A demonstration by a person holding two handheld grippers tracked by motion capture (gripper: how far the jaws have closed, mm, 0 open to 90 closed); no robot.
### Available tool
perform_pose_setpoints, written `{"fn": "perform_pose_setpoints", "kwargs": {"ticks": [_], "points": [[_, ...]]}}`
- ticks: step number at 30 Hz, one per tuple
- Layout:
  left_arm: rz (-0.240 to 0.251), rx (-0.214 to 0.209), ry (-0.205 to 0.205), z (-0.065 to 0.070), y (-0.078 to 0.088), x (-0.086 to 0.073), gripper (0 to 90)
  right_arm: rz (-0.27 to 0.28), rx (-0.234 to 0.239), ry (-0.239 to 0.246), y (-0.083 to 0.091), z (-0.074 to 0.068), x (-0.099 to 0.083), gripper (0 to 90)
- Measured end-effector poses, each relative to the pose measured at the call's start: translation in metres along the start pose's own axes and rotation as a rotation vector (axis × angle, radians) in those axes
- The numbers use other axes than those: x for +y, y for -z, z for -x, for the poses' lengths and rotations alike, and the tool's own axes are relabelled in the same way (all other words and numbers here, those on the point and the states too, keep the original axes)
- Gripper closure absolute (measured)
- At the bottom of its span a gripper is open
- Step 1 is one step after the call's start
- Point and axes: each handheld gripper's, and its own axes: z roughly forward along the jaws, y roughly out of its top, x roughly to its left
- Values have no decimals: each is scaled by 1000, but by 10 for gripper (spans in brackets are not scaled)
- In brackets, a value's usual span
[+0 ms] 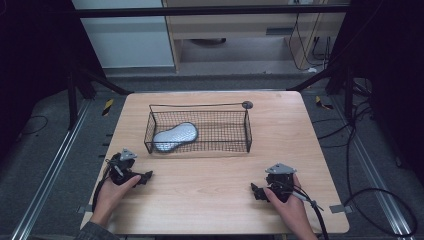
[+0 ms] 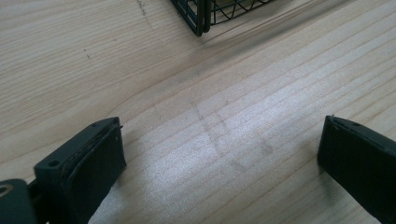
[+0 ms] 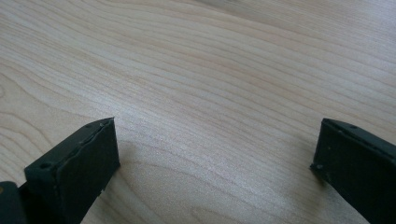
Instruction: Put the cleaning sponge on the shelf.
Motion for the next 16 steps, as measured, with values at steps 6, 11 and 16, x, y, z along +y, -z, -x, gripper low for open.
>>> {"fn": "perform_pose_setpoints", "kwargs": {"ticks": [6, 11, 16], "points": [[52, -6, 7, 0, -2, -4, 0, 0, 0, 0, 0, 0, 0, 4], [62, -5, 9, 0, -3, -5, 0, 0, 0, 0, 0, 0, 0, 4], [62, -4, 10, 0, -3, -5, 0, 0, 0, 0, 0, 0, 0, 4]]}}
